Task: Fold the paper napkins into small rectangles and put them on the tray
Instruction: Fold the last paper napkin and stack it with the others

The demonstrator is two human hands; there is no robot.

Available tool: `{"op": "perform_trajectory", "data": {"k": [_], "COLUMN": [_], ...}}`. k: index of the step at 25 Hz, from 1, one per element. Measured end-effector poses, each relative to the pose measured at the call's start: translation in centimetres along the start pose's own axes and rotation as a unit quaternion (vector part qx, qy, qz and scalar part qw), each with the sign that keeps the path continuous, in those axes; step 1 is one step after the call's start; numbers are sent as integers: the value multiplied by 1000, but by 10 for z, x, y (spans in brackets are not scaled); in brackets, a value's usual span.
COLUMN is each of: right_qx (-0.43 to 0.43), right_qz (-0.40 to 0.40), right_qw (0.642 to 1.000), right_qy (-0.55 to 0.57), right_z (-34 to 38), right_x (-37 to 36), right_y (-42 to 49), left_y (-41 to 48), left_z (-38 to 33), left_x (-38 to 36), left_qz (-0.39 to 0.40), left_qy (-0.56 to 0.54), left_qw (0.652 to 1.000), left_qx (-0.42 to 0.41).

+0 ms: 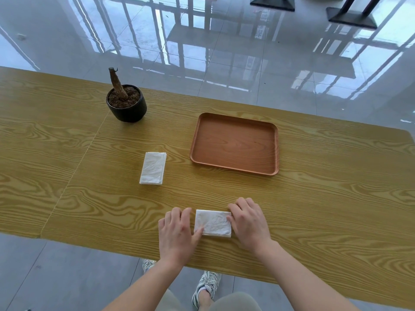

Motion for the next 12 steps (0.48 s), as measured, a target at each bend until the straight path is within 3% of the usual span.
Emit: {"op": "perform_trajectory", "data": {"k": [6,9,12], "right_qx": [-30,-35,-112], "right_qz": [63,53,27], "right_qw": [997,994,977], "right_qy": [36,87,177], "right_z": [4,8,5], "right_x": [5,8,6], "right_y": [18,17,11], "left_y": [-1,-5,-14], "left_z": [1,-3,-13], "left_x": [1,8,11], "left_qz": [0,11,41], "left_qy": [-14,-31,-115], "left_qw": [1000,999,992], "left_qx": [16,15,23]}}
Point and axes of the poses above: each hand's wrist, its own y-axis towards the middle knuckle, its own x-axis out of the back of the hand, z = x × y, the point moved 4 cm from there along y, towards the middle knuckle, and after that the axes turned 12 degrees about y, right-handed, at the moved point
